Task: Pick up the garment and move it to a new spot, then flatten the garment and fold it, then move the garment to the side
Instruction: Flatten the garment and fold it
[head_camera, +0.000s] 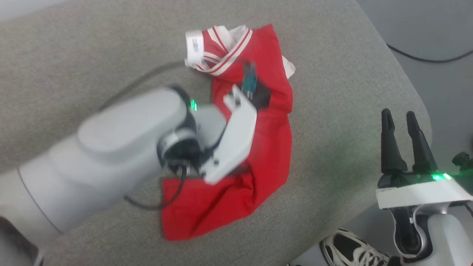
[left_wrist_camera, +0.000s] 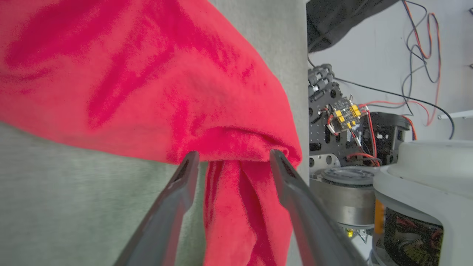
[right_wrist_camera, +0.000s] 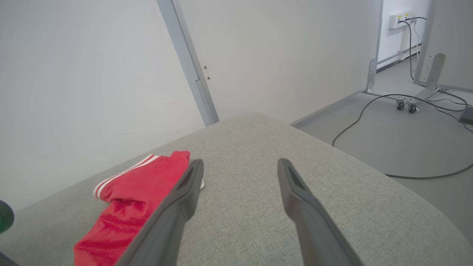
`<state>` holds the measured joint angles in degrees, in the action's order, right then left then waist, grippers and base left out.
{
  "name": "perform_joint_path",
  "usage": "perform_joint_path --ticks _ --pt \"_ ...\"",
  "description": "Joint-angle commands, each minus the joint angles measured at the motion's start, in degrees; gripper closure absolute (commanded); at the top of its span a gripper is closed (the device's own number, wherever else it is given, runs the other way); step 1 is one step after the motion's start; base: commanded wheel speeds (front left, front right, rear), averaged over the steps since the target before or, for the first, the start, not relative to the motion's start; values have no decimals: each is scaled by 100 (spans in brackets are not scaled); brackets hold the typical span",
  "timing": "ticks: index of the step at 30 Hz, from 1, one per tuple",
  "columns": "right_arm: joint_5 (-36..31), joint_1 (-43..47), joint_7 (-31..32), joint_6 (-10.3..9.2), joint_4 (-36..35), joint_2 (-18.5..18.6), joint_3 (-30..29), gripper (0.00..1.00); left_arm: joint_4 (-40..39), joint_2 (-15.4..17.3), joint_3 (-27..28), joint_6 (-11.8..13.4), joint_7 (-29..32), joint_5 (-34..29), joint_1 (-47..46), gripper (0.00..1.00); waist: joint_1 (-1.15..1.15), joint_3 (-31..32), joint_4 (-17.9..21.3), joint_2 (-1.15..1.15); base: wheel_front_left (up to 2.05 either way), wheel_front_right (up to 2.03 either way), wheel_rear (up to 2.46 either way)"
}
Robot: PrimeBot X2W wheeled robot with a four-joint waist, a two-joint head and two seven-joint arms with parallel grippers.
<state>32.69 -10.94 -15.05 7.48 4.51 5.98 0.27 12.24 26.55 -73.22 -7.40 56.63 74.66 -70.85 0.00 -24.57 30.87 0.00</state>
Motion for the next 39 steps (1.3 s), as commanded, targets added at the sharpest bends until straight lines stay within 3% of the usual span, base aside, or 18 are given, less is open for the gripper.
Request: perform_joint_path --ticks 1,5,13,20,25,30,31,32,33,39 --pt "-31 54 -17 2 25 26 -15 0 31 -6 56 -9 -78 -9 -161 0 0 121 -73 0 0 0 0" --pt "-15 104 -17 2 27 29 9 0 279 -191 115 -9 -322 -186 -689 0 0 222 -89 0 0 0 0" --pt "126 -29 -17 2 24 -93 193 0 1548 -932 33 -8 -1072 -756 -1186 0 0 -15 184 0 0 0 0" --pt "189 29 -17 2 -78 -232 73 0 2510 -1317 -13 -8 -1632 -1779 -1310 0 0 -365 257 0 0 0 0" --pt "203 57 -17 2 -147 -292 52 0 2537 -1238 -5 -8 -1322 -2257 -1061 0 0 -497 269 0 0 0 0" --pt "202 -49 -18 2 -164 -311 98 0 2548 -1136 -12 -8 -1478 -2414 -957 0 0 -601 285 0 0 0 0" --pt "199 -85 -17 2 -163 -311 120 0 2568 -1117 -13 -8 -1525 -2388 -955 29 0 -613 288 0 0 0 0" --pt "195 -113 -17 2 -154 -312 144 0 2607 -1103 -13 -8 -1577 -2261 -956 91 0 -618 289 0 0 0 0" --pt "193 -132 -17 2 -139 -313 167 0 2632 -1099 -13 -8 -1618 -2172 -970 100 0 -614 289 0 0 0 0" --pt "158 -234 -17 2 35 -302 257 0 2438 -847 -11 -9 -2160 -1620 -1136 100 0 -372 152 0 0 0 0"
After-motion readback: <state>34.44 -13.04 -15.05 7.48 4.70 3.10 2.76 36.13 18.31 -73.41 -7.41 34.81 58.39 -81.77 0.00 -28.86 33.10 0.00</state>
